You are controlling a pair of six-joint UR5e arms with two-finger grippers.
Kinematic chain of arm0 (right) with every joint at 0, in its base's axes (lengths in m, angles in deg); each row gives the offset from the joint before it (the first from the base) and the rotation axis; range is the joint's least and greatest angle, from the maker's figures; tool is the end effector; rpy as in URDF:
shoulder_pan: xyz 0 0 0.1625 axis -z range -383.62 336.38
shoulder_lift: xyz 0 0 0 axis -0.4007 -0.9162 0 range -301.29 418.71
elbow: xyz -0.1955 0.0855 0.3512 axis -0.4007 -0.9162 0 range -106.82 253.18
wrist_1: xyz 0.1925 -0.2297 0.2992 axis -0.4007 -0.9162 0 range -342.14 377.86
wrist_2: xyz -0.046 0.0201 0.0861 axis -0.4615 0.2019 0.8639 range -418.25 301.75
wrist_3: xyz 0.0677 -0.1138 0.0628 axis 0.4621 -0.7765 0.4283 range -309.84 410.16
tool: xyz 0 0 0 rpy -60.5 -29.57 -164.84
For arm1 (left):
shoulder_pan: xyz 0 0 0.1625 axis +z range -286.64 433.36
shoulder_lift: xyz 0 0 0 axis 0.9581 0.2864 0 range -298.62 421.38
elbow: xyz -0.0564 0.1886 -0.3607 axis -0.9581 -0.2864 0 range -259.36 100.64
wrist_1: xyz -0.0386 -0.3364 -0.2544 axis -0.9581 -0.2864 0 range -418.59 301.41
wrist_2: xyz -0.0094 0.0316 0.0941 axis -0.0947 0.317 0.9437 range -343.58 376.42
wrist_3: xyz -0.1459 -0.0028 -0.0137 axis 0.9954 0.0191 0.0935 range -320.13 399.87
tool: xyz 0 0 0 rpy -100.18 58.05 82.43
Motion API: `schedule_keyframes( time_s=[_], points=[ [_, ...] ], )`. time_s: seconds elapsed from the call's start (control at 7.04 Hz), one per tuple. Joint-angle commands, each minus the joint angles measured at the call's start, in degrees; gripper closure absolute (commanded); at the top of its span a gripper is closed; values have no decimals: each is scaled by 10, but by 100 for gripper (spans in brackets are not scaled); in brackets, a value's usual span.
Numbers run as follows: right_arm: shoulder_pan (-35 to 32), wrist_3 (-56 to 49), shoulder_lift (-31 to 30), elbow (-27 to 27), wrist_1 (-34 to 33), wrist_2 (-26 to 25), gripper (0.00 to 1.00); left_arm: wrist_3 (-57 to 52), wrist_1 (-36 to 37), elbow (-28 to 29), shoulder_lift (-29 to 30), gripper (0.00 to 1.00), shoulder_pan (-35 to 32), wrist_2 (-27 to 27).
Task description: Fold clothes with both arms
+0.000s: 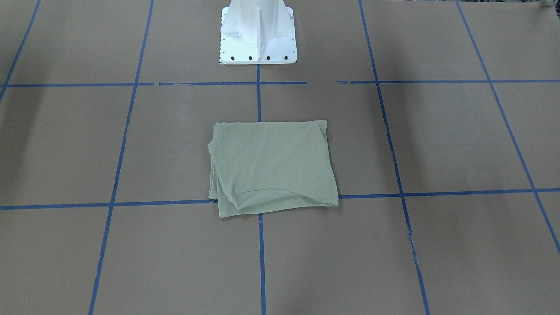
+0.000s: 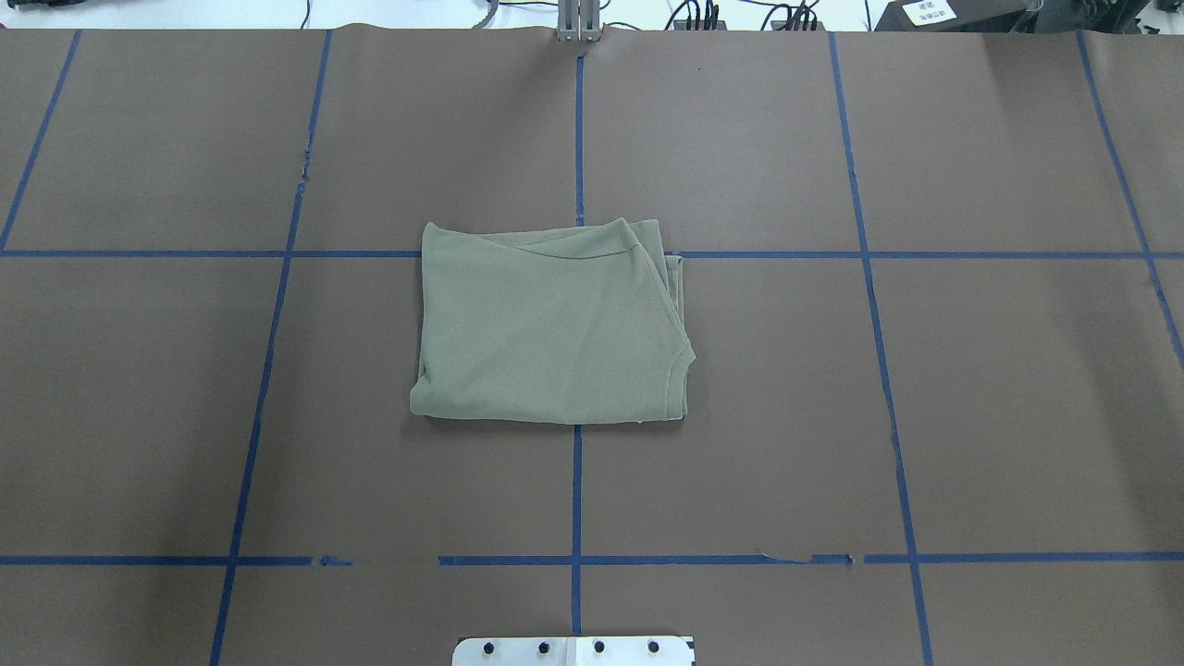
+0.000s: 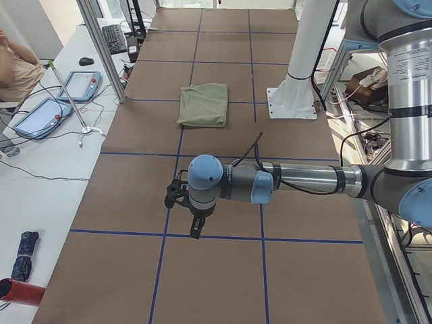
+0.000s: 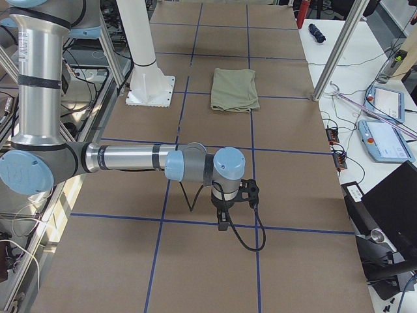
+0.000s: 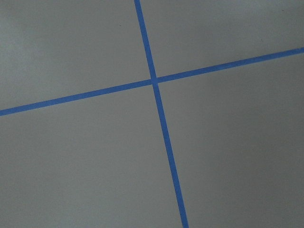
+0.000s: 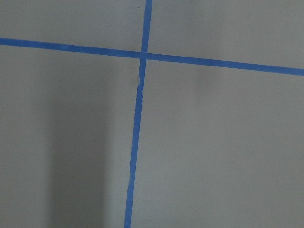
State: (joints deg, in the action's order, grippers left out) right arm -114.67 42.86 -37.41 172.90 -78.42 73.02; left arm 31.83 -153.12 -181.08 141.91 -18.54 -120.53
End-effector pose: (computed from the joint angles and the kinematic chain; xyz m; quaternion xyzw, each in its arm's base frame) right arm 0.0449 -0.4510 0.6606 0.0037 -0.3530 -0.0428 0.9347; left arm -0.0409 -0.4438 0.6396 0.0886 0.3915 0.0726 0.9130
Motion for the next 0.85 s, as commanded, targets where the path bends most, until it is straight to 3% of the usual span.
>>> schedule_keyframes(
  time_s=[0.0,0.71],
  points=[
    [0,1,0,0,0,0,0,0,2,-1,0,0,1,0],
    [0,3,0,-2,0,-2,0,-3,2,-7,-8,0,1,4]
  ],
)
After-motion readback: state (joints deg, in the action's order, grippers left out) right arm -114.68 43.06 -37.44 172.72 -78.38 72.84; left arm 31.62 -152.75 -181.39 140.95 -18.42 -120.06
